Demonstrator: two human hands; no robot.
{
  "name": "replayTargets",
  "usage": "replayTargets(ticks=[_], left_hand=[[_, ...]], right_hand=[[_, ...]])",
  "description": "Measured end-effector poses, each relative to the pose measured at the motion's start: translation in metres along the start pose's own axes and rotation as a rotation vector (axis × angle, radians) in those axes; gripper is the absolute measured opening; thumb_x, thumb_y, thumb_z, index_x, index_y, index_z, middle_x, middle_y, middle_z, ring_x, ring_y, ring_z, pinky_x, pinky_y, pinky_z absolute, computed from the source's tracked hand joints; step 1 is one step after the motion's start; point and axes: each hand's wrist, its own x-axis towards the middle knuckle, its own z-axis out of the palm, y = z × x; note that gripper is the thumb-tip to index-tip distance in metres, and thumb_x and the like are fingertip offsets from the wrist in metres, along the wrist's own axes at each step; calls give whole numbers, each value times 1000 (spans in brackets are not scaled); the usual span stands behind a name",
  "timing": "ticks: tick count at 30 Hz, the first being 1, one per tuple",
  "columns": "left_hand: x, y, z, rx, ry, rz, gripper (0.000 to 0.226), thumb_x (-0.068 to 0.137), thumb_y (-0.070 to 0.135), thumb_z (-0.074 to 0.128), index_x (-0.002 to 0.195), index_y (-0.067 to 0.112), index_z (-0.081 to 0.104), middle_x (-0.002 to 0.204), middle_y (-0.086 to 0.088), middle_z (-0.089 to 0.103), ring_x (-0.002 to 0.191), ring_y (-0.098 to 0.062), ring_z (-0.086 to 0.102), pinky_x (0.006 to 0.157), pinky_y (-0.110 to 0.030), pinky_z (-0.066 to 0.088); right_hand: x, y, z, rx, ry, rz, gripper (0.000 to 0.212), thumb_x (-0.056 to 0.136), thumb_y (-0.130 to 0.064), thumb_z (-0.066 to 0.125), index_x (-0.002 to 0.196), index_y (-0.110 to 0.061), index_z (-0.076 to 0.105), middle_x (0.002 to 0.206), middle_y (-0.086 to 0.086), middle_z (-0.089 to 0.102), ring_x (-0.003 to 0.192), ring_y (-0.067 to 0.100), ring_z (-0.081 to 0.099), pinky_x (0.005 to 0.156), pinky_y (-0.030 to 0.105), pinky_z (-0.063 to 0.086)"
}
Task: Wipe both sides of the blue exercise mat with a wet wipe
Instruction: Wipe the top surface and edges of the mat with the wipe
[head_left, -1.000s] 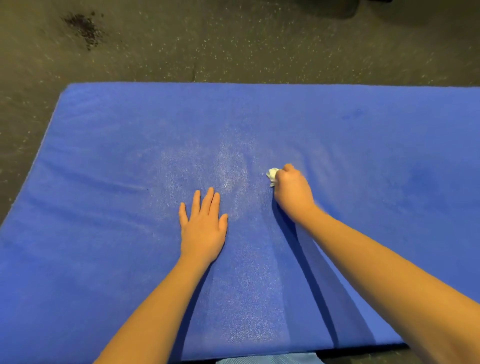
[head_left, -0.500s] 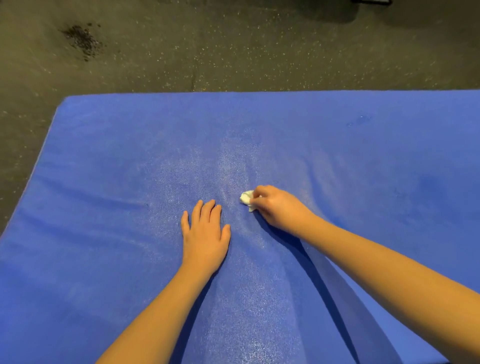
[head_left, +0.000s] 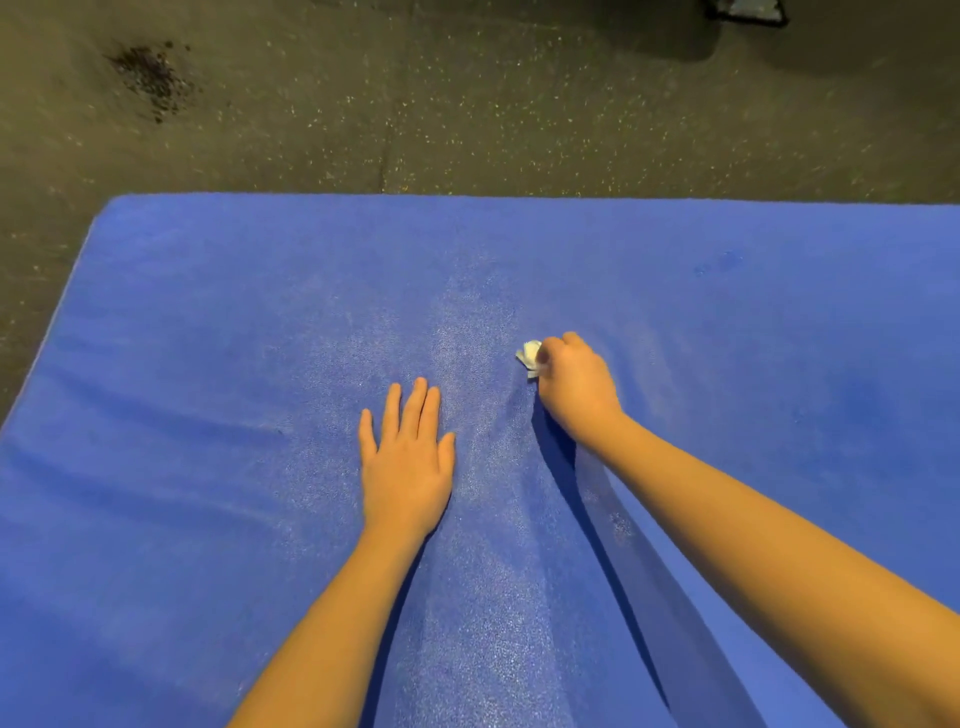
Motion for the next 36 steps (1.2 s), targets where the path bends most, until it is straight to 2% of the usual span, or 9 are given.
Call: replayTargets(ticks=[5, 10, 15, 20, 21, 26, 28, 31, 36], left_hand=[[-1, 1, 0, 5, 27, 1, 59, 94, 41, 27, 142, 14, 47, 151, -3, 41, 142, -27, 33, 113, -57, 24], [0, 1, 0, 3, 30, 4, 59, 94, 41, 27, 142, 13, 47, 150, -3, 42, 141, -28, 34, 113, -57, 24], [5, 1, 0, 19, 47, 9, 58, 90, 39, 31, 135, 11, 54, 144, -5, 50, 136, -30, 42, 108, -60, 31], [8, 2, -3, -8, 75, 20, 57, 90, 38, 31, 132, 8, 56, 141, -8, 52, 134, -33, 44, 109, -60, 29], [10, 2, -3, -13, 84, 27, 57, 90, 37, 31, 131, 8, 57, 140, -8, 53, 133, -34, 44, 109, -60, 30], [49, 1, -10, -43, 64, 41, 55, 99, 37, 32, 148, 13, 37, 157, -2, 29, 146, -28, 21, 116, -53, 12], [60, -1, -7, -27, 48, 26, 54, 102, 36, 31, 151, 15, 31, 160, 0, 23, 148, -26, 15, 118, -51, 7], [58, -2, -1, 30, 63, 27, 58, 97, 39, 25, 145, 12, 43, 153, -4, 39, 143, -30, 31, 114, -56, 20], [61, 1, -3, 24, 100, 31, 58, 93, 38, 28, 138, 10, 51, 146, -6, 47, 137, -32, 39, 111, -51, 15]], right_hand=[[-9, -26, 13, 70, -242, -321, 26, 84, -1, 55, 108, -10, 55, 108, 11, 57, 93, 35, 58, 73, 45, 50], [21, 3, 3, 31, 14, 1, 15, 94, -9, 50, 91, 2, 61, 94, 16, 49, 74, 32, 52, 61, 34, 34], [-5, 2, 7, 53, -142, -547, 18, 88, -17, 58, 83, -2, 66, 82, 15, 53, 62, 34, 54, 47, 35, 43], [31, 18, 6, 116, 211, -44, 27, 92, -14, 58, 72, 4, 59, 77, 14, 43, 64, 34, 48, 53, 36, 36], [29, 13, 10, 132, 216, -55, 28, 93, -15, 57, 73, 4, 59, 78, 14, 43, 64, 32, 47, 55, 36, 37], [14, 4, 13, 72, -91, -578, 20, 89, -20, 57, 85, -3, 66, 80, 14, 52, 64, 32, 53, 47, 36, 44], [34, 16, 5, 28, 26, -391, 18, 91, -16, 58, 85, -2, 66, 81, 14, 50, 67, 35, 54, 51, 40, 46], [54, 24, 3, 6, 163, -5, 29, 96, -16, 51, 81, 7, 61, 84, 18, 45, 66, 37, 50, 59, 44, 45], [27, 6, 8, 16, -80, -497, 18, 91, -15, 58, 87, 3, 63, 84, 18, 52, 63, 36, 52, 49, 41, 46]])
